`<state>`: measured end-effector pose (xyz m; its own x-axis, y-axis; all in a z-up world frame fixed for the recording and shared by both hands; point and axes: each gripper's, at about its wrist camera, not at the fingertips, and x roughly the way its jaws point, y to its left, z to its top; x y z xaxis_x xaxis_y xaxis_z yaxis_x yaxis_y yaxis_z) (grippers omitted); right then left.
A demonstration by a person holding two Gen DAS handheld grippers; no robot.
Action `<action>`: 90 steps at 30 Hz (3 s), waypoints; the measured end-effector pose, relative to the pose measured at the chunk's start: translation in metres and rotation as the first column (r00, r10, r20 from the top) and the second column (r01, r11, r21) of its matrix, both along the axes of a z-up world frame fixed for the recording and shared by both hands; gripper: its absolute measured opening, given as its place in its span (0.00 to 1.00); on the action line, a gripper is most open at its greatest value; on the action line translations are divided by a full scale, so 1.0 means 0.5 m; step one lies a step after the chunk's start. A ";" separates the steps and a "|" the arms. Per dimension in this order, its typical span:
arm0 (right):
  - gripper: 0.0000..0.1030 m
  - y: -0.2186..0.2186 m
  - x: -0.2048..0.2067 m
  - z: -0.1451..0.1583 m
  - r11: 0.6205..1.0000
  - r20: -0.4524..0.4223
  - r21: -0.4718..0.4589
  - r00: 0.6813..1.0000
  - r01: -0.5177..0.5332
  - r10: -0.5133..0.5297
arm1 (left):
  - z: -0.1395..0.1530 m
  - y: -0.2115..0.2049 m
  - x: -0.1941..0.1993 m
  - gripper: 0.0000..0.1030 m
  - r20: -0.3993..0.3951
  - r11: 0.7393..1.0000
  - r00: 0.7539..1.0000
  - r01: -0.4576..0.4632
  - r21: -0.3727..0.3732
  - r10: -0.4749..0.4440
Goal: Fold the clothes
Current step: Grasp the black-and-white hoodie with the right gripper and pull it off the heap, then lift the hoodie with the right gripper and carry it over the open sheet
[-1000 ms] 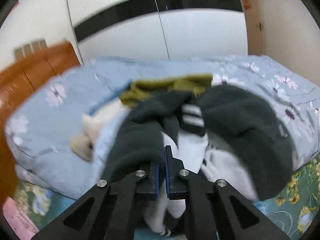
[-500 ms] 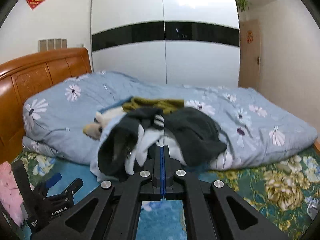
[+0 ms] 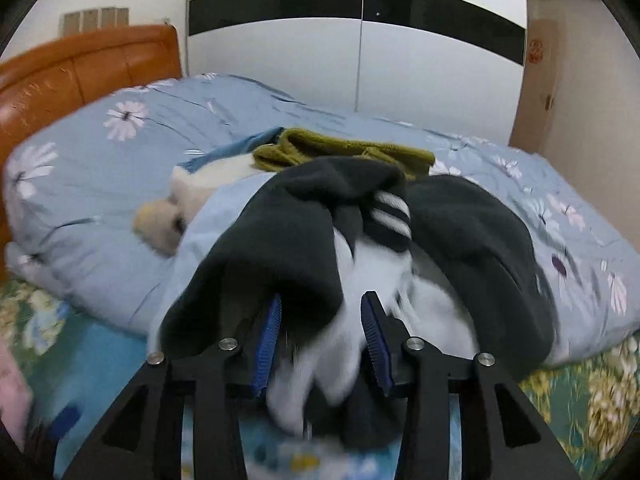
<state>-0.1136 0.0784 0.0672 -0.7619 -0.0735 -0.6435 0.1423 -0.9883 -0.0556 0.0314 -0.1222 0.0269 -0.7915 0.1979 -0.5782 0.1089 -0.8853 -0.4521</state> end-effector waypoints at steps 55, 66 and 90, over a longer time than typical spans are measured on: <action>0.08 0.052 0.501 0.064 0.970 0.261 -0.180 0.943 -0.165 0.208 | 0.032 -0.013 0.423 1.00 0.063 0.947 0.949 0.312 -0.073 -0.308; 0.45 0.180 0.757 0.125 0.954 0.066 -0.182 0.965 -0.239 0.255 | -0.014 0.032 0.484 1.00 0.104 0.912 0.907 0.410 0.002 -0.408; 0.54 0.214 0.734 0.007 0.979 0.048 -0.008 0.977 -0.205 0.206 | -0.087 0.183 0.488 0.96 0.311 0.945 0.896 0.327 0.019 -0.317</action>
